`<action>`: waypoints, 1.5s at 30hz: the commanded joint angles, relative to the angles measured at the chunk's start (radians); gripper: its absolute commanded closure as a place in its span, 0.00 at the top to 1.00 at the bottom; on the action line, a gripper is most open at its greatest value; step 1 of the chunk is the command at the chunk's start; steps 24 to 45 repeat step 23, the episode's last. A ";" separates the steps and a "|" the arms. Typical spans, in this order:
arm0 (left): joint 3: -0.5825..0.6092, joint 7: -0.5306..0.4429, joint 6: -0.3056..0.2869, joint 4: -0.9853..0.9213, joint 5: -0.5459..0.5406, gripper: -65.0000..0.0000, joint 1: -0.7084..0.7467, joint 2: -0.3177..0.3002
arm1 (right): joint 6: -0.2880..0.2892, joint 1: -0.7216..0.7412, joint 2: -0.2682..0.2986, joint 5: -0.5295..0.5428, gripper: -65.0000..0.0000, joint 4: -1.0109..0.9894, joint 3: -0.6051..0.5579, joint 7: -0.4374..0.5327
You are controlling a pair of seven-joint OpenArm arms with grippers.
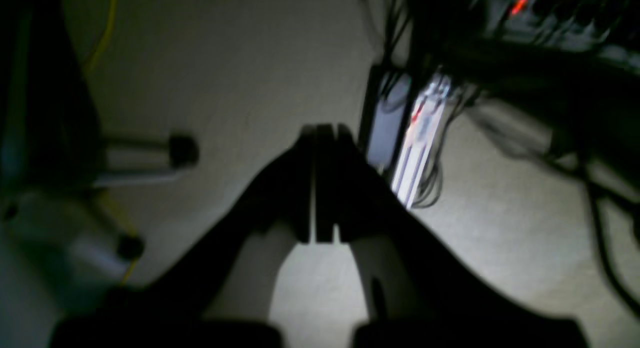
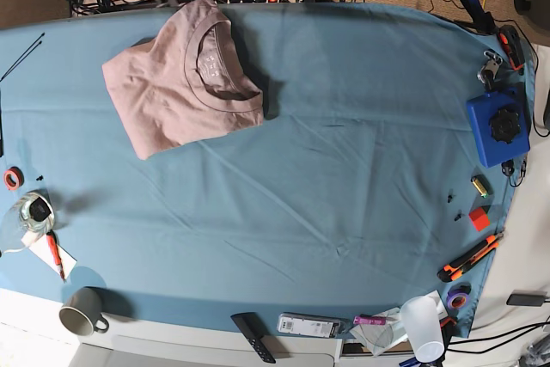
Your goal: Fold the T-shirt properly
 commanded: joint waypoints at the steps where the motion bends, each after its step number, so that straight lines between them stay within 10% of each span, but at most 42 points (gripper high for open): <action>1: -0.002 -0.031 -0.007 -0.014 0.001 0.00 -0.001 0.000 | -0.012 0.020 0.014 0.006 0.00 -0.018 0.002 0.014; 45: -0.002 -0.047 0.009 0.110 0.000 0.00 -0.004 0.003 | -0.044 0.085 0.024 0.015 0.00 -0.075 0.002 -0.020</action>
